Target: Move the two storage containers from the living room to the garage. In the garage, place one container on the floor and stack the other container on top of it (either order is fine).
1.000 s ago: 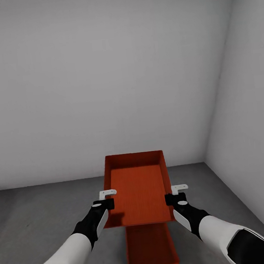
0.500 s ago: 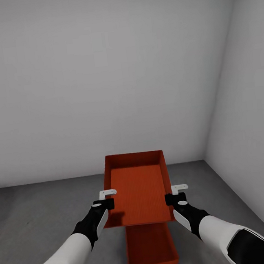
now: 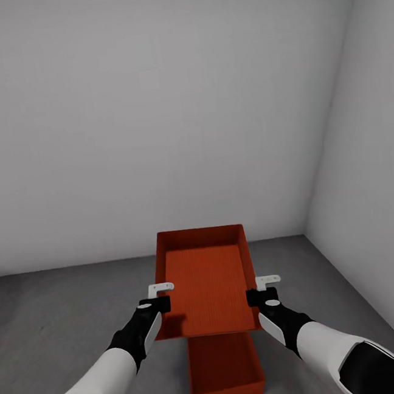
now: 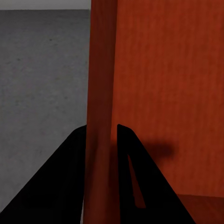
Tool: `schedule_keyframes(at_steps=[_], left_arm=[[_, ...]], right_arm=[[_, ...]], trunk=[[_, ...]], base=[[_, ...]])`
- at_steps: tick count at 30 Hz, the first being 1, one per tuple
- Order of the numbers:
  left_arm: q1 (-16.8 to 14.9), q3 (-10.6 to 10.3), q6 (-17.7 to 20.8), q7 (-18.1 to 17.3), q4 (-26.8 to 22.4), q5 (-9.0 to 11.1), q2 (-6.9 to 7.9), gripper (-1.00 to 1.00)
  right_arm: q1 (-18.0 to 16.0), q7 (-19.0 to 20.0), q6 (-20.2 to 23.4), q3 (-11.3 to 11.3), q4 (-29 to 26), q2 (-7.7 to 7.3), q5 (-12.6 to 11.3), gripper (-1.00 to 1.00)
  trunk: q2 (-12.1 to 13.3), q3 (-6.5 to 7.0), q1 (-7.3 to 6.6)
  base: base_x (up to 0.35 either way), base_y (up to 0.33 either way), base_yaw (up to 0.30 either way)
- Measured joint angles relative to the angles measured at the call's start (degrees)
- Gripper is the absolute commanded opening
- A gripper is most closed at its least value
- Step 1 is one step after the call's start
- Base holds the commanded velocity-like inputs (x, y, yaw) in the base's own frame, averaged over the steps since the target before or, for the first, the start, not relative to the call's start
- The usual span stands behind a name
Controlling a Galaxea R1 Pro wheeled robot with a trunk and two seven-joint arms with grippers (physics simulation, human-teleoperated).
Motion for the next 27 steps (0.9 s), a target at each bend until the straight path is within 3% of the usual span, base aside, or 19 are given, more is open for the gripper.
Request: schedule_keyframes(at_steps=[27], left_arm=[[0.0, 0.0, 0.0, 0.0, 0.0, 0.0, 0.00, -1.00]], right_arm=[[0.0, 0.0, 0.0, 0.0, 0.0, 0.00, 0.0, -1.00]], trunk=[[0.0, -0.74, 0.00]], base=[[0.000, 0.000, 0.000]])
